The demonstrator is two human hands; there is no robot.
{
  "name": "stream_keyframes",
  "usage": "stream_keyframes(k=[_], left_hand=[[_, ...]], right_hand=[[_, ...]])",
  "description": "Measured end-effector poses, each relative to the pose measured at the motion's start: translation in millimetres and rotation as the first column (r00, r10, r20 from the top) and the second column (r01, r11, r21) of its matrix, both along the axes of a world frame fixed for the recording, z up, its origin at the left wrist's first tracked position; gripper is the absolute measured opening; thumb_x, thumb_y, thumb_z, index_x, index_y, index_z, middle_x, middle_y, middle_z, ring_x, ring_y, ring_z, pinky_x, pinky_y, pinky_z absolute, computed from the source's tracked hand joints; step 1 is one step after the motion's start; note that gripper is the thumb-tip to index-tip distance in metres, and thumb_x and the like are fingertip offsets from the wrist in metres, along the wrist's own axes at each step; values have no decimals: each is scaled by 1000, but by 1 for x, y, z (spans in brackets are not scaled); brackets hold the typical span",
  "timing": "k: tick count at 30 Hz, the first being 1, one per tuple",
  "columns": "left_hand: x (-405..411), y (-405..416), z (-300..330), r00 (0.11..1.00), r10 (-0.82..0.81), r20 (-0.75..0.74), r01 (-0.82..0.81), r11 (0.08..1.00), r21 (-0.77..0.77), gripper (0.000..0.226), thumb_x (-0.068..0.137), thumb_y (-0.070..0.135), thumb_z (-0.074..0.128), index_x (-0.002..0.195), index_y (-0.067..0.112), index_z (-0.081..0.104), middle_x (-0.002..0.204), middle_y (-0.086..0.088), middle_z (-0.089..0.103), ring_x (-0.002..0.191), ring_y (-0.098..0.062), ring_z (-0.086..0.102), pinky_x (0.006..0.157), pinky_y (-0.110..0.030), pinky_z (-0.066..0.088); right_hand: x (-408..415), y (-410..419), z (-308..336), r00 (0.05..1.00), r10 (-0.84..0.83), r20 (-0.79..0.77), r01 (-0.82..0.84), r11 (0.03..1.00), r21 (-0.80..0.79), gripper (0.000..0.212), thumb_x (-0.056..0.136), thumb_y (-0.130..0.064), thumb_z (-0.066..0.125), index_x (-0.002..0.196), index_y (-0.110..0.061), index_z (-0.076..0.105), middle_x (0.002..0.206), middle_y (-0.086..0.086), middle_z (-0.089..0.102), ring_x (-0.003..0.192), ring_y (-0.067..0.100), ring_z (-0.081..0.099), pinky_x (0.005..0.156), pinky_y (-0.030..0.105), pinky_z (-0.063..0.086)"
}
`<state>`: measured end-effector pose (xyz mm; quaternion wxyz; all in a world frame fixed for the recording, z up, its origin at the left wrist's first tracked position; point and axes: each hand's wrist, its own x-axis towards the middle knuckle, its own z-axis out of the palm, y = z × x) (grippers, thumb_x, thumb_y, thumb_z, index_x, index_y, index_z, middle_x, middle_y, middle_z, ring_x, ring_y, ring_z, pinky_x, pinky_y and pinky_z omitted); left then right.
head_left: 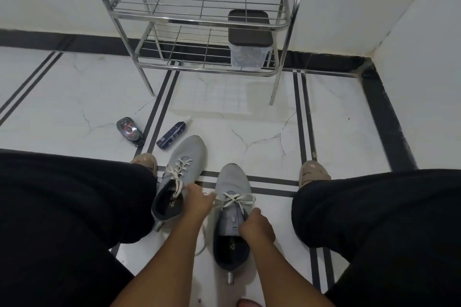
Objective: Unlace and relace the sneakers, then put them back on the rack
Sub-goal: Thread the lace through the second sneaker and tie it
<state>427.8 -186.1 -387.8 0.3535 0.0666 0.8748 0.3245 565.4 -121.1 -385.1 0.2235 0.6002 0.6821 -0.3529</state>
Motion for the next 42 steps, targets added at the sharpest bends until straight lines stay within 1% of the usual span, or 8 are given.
stream_keyframes(k=[4, 7, 10, 12, 28, 36, 38, 42], left_hand=[[25, -4, -20, 945, -324, 37, 324, 921, -219, 40, 92, 47, 49, 107, 12, 59, 108, -9, 64, 101, -28, 60, 78, -30, 44], [16, -6, -27, 982, 63, 179, -42, 992, -118, 41, 93, 36, 52, 111, 2, 64, 113, -20, 65, 105, -36, 61, 82, -34, 49], [11, -16, -18, 713, 573, 405, -633, 774, 18, 29, 88, 26, 64, 101, 0, 63, 77, -17, 60, 62, -31, 56, 55, -33, 47], [11, -19, -16, 643, 633, 432, -711, 702, 30, 18, 85, 18, 68, 90, 5, 58, 63, -6, 47, 47, -16, 37, 44, -23, 32], [30, -8, -14, 898, 211, 385, -219, 975, -25, 36, 88, 41, 61, 66, 12, 56, 47, -11, 49, 42, -20, 40, 52, -25, 34], [20, -14, -16, 710, 546, 445, -589, 807, -50, 28, 97, 10, 37, 70, 9, 46, 30, 4, 50, 26, -7, 48, 35, -15, 41], [18, -15, -30, 784, 497, 371, -493, 863, -114, 23, 86, 22, 51, 79, 1, 54, 51, -8, 64, 46, -16, 64, 51, -25, 52], [30, -23, -15, 992, -119, -39, 87, 880, -467, 37, 85, 32, 61, 117, 15, 53, 118, -8, 57, 108, -27, 59, 82, -37, 49]], right_hand=[[-1, 1, 0, 1000, -5, 6, 4, 1000, 4, 38, 92, -31, 53, 125, -15, 43, 124, 6, 58, 112, 25, 58, 85, 33, 48], [1, 3, -1, 1000, -14, 14, 14, 1000, 8, 37, 90, -30, 56, 122, -15, 44, 121, 6, 59, 109, 24, 59, 80, 32, 48], [1, 4, 0, 999, -43, 13, 43, 999, -12, 37, 89, -27, 56, 123, -15, 44, 121, 6, 59, 108, 24, 59, 77, 32, 47], [1, 6, 0, 998, -65, 12, 66, 998, -20, 38, 89, -27, 56, 123, -15, 43, 122, 6, 58, 109, 25, 58, 77, 32, 47], [-1, 5, 0, 997, -80, -6, 79, 996, -32, 39, 90, -29, 54, 124, -15, 42, 122, 7, 58, 109, 26, 58, 83, 34, 49], [0, 11, 1, 987, -161, -4, 161, 986, -45, 38, 91, -25, 54, 125, -13, 43, 117, 8, 59, 103, 25, 59, 71, 31, 45], [-1, 11, 1, 990, -141, 1, 141, 989, -41, 38, 91, -26, 53, 124, -13, 42, 117, 8, 59, 103, 26, 59, 72, 31, 45], [0, 11, 0, 995, -104, -5, 103, 993, -59, 39, 91, -29, 52, 125, -14, 42, 121, 8, 58, 106, 26, 58, 79, 33, 49]])
